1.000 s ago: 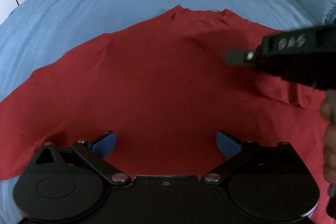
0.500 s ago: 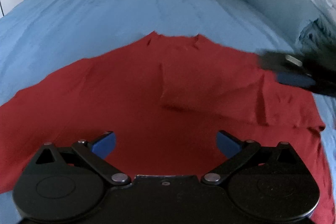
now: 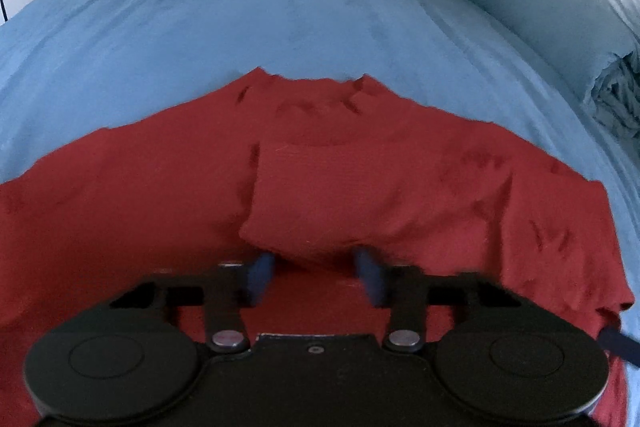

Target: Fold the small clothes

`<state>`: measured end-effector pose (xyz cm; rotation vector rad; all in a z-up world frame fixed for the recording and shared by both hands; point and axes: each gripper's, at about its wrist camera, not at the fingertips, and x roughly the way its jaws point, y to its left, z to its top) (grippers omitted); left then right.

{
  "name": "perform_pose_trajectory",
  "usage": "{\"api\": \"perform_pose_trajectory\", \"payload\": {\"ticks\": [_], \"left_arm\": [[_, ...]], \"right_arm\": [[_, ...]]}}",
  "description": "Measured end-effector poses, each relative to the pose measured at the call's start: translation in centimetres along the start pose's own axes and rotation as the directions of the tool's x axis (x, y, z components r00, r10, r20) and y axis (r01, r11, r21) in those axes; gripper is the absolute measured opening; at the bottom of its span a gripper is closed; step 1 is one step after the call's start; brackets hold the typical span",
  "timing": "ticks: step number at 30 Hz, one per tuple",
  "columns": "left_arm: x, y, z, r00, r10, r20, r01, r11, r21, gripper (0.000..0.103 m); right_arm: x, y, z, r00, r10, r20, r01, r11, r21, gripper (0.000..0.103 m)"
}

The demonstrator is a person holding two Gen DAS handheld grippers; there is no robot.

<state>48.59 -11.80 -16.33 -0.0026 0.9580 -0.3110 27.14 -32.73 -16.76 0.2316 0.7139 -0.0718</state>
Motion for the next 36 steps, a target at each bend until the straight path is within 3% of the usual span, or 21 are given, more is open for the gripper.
{"api": "perform_pose_trajectory", "payload": {"ticks": [2, 8, 13, 15, 19, 25, 26, 28, 30, 32, 36], "left_arm": [[-0.1, -0.5, 0.4, 1.0, -0.004, 0.005, 0.004, 1.0, -0.011, 0.006], [-4.6, -0.6, 2.2, 0.986, 0.018, 0.168, -0.017, 1.0, -0.005, 0.006], [-9.2, 3.6, 0.8, 0.932, 0.189, 0.31, -0.182, 0.982, -0.054, 0.006], [-9.2, 6.0, -0.5, 0.924, 0.243, 0.294, -0.227, 0.97, -0.089, 0.006], [-6.9, 9.5, -2.9, 0.948, 0.249, 0.2, -0.221, 0.964, -0.15, 0.006], [-5.8, 10.3, -4.3, 0.944, 0.255, 0.21, -0.229, 0.963, -0.141, 0.006], [-5.9, 10.3, -4.3, 0.945, 0.251, 0.209, -0.226, 0.965, -0.134, 0.008], [-5.8, 10.1, -3.9, 0.943, 0.263, 0.206, -0.244, 0.963, -0.112, 0.025], [-6.6, 10.5, -4.3, 0.932, 0.288, 0.219, -0.272, 0.957, -0.104, 0.056], [-7.5, 10.7, -4.9, 0.928, 0.284, 0.24, -0.269, 0.959, -0.094, 0.058], [-7.9, 10.8, -5.4, 0.932, 0.28, 0.23, -0.275, 0.96, -0.056, 0.058]], "right_arm": [[0.3, -0.3, -0.3, 1.0, 0.003, 0.004, -0.003, 1.0, 0.006, 0.103], [0.9, -0.4, 0.3, 1.0, -0.002, 0.005, 0.002, 1.0, 0.006, 0.103], [0.9, -0.4, 0.6, 1.0, -0.007, 0.02, 0.006, 1.0, 0.024, 0.103], [0.9, -0.4, 0.5, 1.0, -0.005, 0.017, 0.005, 0.999, 0.033, 0.103], [1.3, -0.6, 0.5, 1.0, -0.012, -0.002, 0.012, 0.999, 0.038, 0.103], [1.3, -1.0, 1.0, 0.998, -0.06, 0.008, 0.06, 0.998, 0.025, 0.103], [1.2, -1.0, 1.1, 0.996, -0.086, 0.025, 0.086, 0.996, 0.01, 0.103], [1.4, -1.2, 1.5, 0.987, -0.153, 0.047, 0.155, 0.987, -0.031, 0.102], [2.2, -1.3, 1.6, 0.965, -0.254, 0.06, 0.259, 0.96, -0.101, 0.1], [3.5, -1.6, 1.5, 0.944, -0.324, 0.06, 0.33, 0.931, -0.155, 0.09], [5.7, -2.1, 1.6, 0.928, -0.368, 0.059, 0.372, 0.905, -0.207, 0.084]]}}
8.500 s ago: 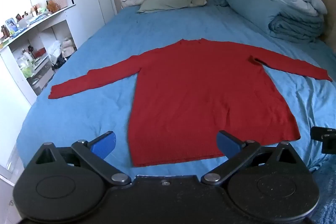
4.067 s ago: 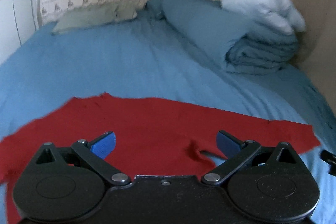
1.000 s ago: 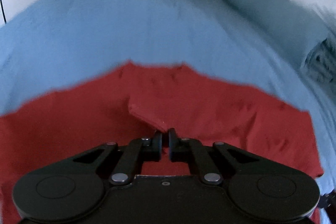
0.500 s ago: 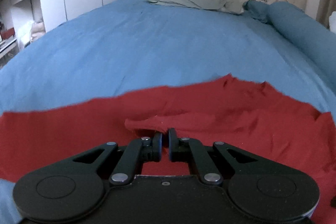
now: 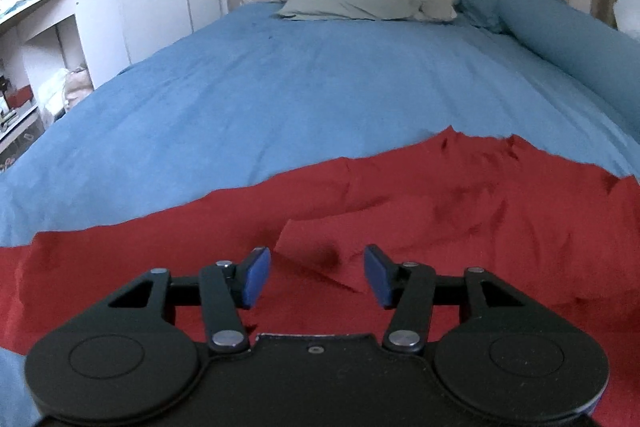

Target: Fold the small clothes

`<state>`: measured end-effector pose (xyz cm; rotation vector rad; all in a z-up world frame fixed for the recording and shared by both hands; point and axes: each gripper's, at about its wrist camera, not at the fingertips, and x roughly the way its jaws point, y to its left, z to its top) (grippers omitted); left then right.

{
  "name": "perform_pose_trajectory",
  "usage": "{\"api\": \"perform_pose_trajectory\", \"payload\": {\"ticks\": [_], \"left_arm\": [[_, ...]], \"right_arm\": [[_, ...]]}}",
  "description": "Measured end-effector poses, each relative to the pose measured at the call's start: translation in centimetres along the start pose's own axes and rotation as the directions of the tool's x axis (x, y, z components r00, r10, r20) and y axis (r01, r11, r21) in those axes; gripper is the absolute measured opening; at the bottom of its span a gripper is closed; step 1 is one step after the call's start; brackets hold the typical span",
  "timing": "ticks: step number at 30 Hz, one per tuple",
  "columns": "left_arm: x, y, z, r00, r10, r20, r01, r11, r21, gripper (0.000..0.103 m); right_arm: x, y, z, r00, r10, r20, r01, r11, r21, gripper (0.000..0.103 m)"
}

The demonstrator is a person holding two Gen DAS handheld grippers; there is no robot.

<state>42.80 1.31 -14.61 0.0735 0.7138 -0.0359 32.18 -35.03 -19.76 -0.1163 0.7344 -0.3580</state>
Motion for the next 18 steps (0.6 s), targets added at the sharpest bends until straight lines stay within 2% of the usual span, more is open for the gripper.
{"api": "perform_pose_trajectory", "payload": {"ticks": [2, 4, 6, 9, 13, 16, 18], "left_arm": [[-0.2, 0.0, 0.0, 1.0, -0.006, -0.001, 0.006, 1.0, 0.015, 0.058], [-0.2, 0.0, -0.1, 0.999, -0.028, -0.019, 0.028, 0.999, 0.018, 0.058], [-0.3, 0.2, -0.3, 0.999, -0.041, -0.036, 0.042, 0.999, 0.021, 0.059], [-0.6, 0.6, -0.5, 0.999, -0.026, -0.027, 0.027, 0.999, 0.03, 0.062], [-0.4, 2.4, 0.1, 0.999, -0.042, -0.021, 0.041, 0.999, -0.033, 0.065], [0.8, 3.7, 1.4, 0.995, -0.096, -0.037, 0.092, 0.991, -0.099, 0.07], [2.4, 4.0, 2.2, 0.985, -0.153, -0.079, 0.141, 0.98, -0.14, 0.07]], "right_arm": [[0.4, -1.0, 0.2, 1.0, -0.003, -0.008, 0.003, 0.997, 0.073, 0.071], [0.8, -3.1, -0.2, 0.999, -0.009, -0.051, 0.02, 0.975, 0.222, 0.07], [0.6, -4.8, -1.1, 0.997, -0.035, -0.064, 0.052, 0.955, 0.291, 0.073], [-0.1, -5.3, -1.8, 0.997, -0.04, -0.06, 0.055, 0.958, 0.282, 0.073], [-1.3, -4.4, -1.5, 0.993, -0.096, -0.062, 0.108, 0.964, 0.244, 0.076], [-3.4, -3.5, -1.5, 0.991, -0.132, -0.033, 0.136, 0.962, 0.237, 0.084], [-4.8, -2.7, -1.3, 0.989, -0.15, 0.004, 0.146, 0.966, 0.212, 0.085]]}}
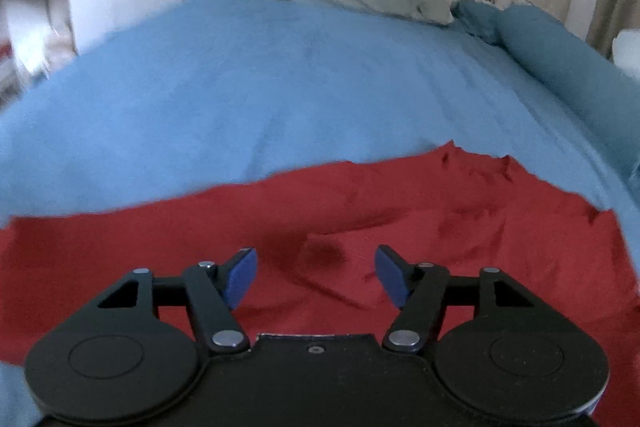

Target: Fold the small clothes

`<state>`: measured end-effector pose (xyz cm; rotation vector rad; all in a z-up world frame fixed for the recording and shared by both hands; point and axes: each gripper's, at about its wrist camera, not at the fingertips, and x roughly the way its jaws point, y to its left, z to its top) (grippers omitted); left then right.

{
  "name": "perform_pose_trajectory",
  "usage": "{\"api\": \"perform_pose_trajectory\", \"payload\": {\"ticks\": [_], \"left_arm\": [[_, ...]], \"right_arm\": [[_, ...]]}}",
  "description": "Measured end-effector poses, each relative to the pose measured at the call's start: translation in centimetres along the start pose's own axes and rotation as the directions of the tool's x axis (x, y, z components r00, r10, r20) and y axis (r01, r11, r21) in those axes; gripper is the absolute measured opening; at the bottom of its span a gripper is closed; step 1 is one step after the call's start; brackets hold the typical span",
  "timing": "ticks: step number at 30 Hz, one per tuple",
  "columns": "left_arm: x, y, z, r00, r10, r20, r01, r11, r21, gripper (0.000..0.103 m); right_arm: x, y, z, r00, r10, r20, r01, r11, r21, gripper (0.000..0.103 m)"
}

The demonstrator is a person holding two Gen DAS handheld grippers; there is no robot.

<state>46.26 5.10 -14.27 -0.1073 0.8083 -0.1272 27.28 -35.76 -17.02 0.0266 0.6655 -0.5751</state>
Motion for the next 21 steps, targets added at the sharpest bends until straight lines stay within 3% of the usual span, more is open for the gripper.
{"api": "perform_pose_trajectory", "payload": {"ticks": [2, 3, 4, 5, 7, 9, 11, 12, 14, 16, 18, 19, 21], "left_arm": [[1.9, 0.2, 0.7, 0.997, -0.054, -0.051, 0.051, 0.997, -0.052, 0.069], [2.7, 0.2, 0.9, 0.994, -0.082, -0.075, 0.076, 0.994, -0.078, 0.059], [3.4, 0.0, 1.0, 0.99, -0.111, -0.086, 0.102, 0.989, -0.106, 0.046], [3.6, -0.3, 1.1, 0.988, -0.132, -0.08, 0.122, 0.985, -0.119, 0.01], [2.5, -1.6, 1.2, 0.983, -0.18, -0.027, 0.177, 0.98, -0.088, 0.011], [-0.6, -3.5, 0.7, 0.974, -0.2, 0.109, 0.195, 0.979, 0.052, 0.011], [-3.3, -5.0, -0.5, 0.955, -0.189, 0.229, 0.143, 0.968, 0.204, 0.012], [-3.6, -5.5, -1.2, 0.959, -0.139, 0.248, 0.072, 0.963, 0.261, 0.012], [-1.9, -5.2, -2.0, 0.982, -0.047, 0.182, -0.007, 0.958, 0.287, 0.013], [0.4, -3.8, -2.7, 0.995, 0.038, 0.096, -0.062, 0.964, 0.261, 0.021], [1.7, -2.6, -3.6, 0.995, 0.093, 0.048, -0.102, 0.965, 0.243, 0.041], [1.7, -2.1, -3.9, 0.992, 0.116, 0.048, -0.124, 0.965, 0.233, 0.046], [0.7, -1.6, -4.4, 0.987, 0.144, 0.074, -0.157, 0.962, 0.224, 0.069]], "right_arm": [[-1.1, 0.5, 0.1, 1.0, 0.013, 0.028, -0.013, 1.0, -0.006, 0.085], [-1.6, 0.7, 0.1, 0.999, 0.022, 0.037, -0.022, 1.0, -0.007, 0.085], [-2.0, 0.9, 0.1, 0.999, 0.024, 0.046, -0.024, 1.0, -0.008, 0.085], [-2.4, 1.1, 0.1, 0.998, 0.027, 0.054, -0.026, 1.0, -0.006, 0.085], [-2.9, 1.5, 0.3, 0.997, 0.035, 0.066, -0.034, 0.999, -0.012, 0.085], [-3.4, 1.9, 0.3, 0.996, 0.039, 0.081, -0.038, 0.999, -0.023, 0.085], [-3.7, 2.1, 0.4, 0.994, 0.05, 0.095, -0.048, 0.998, -0.027, 0.085], [-3.9, 2.3, 0.4, 0.993, 0.056, 0.099, -0.054, 0.998, -0.028, 0.085], [-3.6, 2.5, 0.5, 0.993, 0.072, 0.09, -0.07, 0.997, -0.028, 0.086], [-3.3, 2.7, 0.5, 0.993, 0.086, 0.076, -0.085, 0.996, -0.022, 0.086], [-3.1, 2.9, 0.5, 0.993, 0.098, 0.066, -0.097, 0.995, -0.019, 0.086], [-3.1, 3.0, 0.6, 0.993, 0.102, 0.064, -0.101, 0.995, -0.019, 0.086], [-3.2, 3.2, 0.7, 0.991, 0.118, 0.061, -0.116, 0.993, -0.028, 0.086]]}}
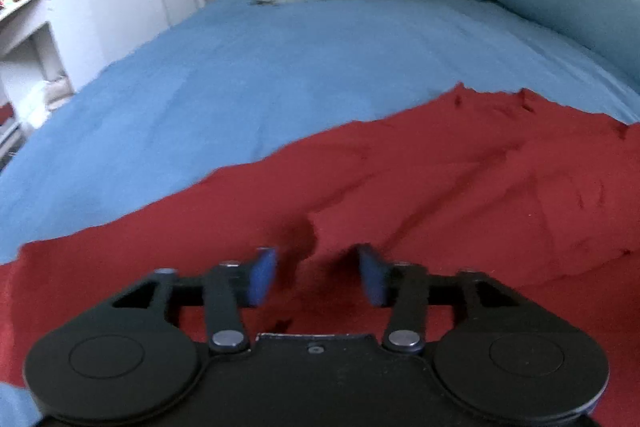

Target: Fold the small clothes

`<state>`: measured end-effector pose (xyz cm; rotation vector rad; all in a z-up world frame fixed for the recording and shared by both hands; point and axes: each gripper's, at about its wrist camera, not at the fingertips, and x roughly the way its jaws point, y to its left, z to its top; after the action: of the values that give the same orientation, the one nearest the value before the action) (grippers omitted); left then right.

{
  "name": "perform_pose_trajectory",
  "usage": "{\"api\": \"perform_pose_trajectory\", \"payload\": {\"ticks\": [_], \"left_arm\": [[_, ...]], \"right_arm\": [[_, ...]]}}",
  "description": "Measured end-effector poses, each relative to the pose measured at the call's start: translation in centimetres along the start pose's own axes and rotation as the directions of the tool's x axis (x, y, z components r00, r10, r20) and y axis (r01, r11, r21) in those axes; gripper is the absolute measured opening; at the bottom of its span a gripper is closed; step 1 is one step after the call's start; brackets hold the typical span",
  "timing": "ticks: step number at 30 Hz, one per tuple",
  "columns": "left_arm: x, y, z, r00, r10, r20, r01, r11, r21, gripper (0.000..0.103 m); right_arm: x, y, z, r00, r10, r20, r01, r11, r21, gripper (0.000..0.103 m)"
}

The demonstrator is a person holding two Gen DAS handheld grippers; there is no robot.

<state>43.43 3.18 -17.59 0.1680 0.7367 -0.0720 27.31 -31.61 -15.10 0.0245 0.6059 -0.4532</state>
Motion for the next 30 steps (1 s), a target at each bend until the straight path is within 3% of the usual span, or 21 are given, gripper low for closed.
{"api": "perform_pose_trajectory", "payload": {"ticks": [2, 4, 6, 10, 11, 13, 14, 16, 18, 19, 22, 25, 28, 29, 30], "left_arm": [[-0.9, 0.2, -0.3, 0.998, 0.057, 0.0, -0.057, 0.998, 0.01, 0.076], [-1.8, 0.9, -0.6, 0.999, 0.052, 0.006, -0.051, 0.999, -0.006, 0.076], [-2.4, 1.7, -0.6, 1.0, 0.008, 0.03, -0.007, 0.999, -0.034, 0.089], [-1.5, 2.8, 1.9, 0.994, -0.087, 0.058, 0.093, 0.99, -0.11, 0.088], [-0.8, 2.9, 2.6, 0.991, -0.12, 0.05, 0.126, 0.984, -0.129, 0.085], [1.2, 3.1, 4.1, 0.978, -0.203, -0.041, 0.192, 0.965, -0.177, 0.076], [2.1, 3.3, 4.6, 0.969, -0.232, -0.08, 0.213, 0.957, -0.197, 0.063], [4.0, 3.3, 5.2, 0.947, -0.281, -0.153, 0.241, 0.941, -0.238, 0.051], [4.7, 3.1, 5.6, 0.934, -0.316, -0.168, 0.264, 0.926, -0.271, 0.013], [4.5, 2.9, 5.8, 0.936, -0.318, -0.152, 0.271, 0.925, -0.267, 0.013], [1.3, 1.3, 5.7, 0.966, -0.256, -0.024, 0.251, 0.959, -0.136, 0.013], [-1.8, -0.9, 4.4, 0.985, -0.125, 0.116, 0.122, 0.992, 0.04, 0.017], [-1.9, -1.4, 2.8, 0.99, 0.012, 0.138, -0.026, 0.994, 0.106, 0.04], [-1.7, -1.3, 2.3, 0.988, 0.075, 0.132, -0.09, 0.99, 0.112, 0.055], [-1.4, -1.3, 1.8, 0.984, 0.122, 0.13, -0.137, 0.984, 0.113, 0.061]], "right_arm": [[-0.1, 0.2, 0.1, 1.0, 0.003, 0.005, -0.003, 1.0, -0.014, 0.086], [0.0, 0.2, 0.1, 1.0, 0.008, 0.007, -0.008, 1.0, -0.023, 0.086], [0.1, 0.3, 0.2, 1.0, 0.012, 0.008, -0.012, 1.0, -0.022, 0.086], [0.1, 0.8, 0.5, 1.0, 0.023, 0.018, -0.023, 0.999, -0.029, 0.086], [0.1, 1.1, 0.6, 0.999, 0.025, 0.022, -0.024, 0.999, -0.036, 0.086], [-0.1, 1.5, 0.7, 0.999, 0.026, 0.034, -0.024, 0.999, -0.047, 0.086], [-0.2, 1.6, 0.9, 0.999, 0.028, 0.04, -0.026, 0.998, -0.054, 0.086], [-0.3, 2.0, 1.1, 0.998, 0.028, 0.051, -0.024, 0.998, -0.065, 0.086], [-0.3, 2.2, 1.3, 0.998, 0.028, 0.06, -0.024, 0.997, -0.076, 0.086], [-0.3, 2.3, 1.4, 0.998, 0.028, 0.063, -0.023, 0.996, -0.08, 0.086], [-0.3, 2.4, 1.6, 0.997, 0.031, 0.074, -0.025, 0.996, -0.087, 0.086], [-0.4, 2.5, 1.5, 0.996, 0.036, 0.083, -0.028, 0.996, -0.089, 0.086], [-0.1, 2.5, 1.4, 0.996, 0.043, 0.075, -0.037, 0.996, -0.086, 0.086], [0.0, 2.5, 1.3, 0.996, 0.045, 0.072, -0.039, 0.996, -0.084, 0.086], [-0.1, 2.6, 1.3, 0.996, 0.047, 0.07, -0.041, 0.996, -0.084, 0.086]]}}
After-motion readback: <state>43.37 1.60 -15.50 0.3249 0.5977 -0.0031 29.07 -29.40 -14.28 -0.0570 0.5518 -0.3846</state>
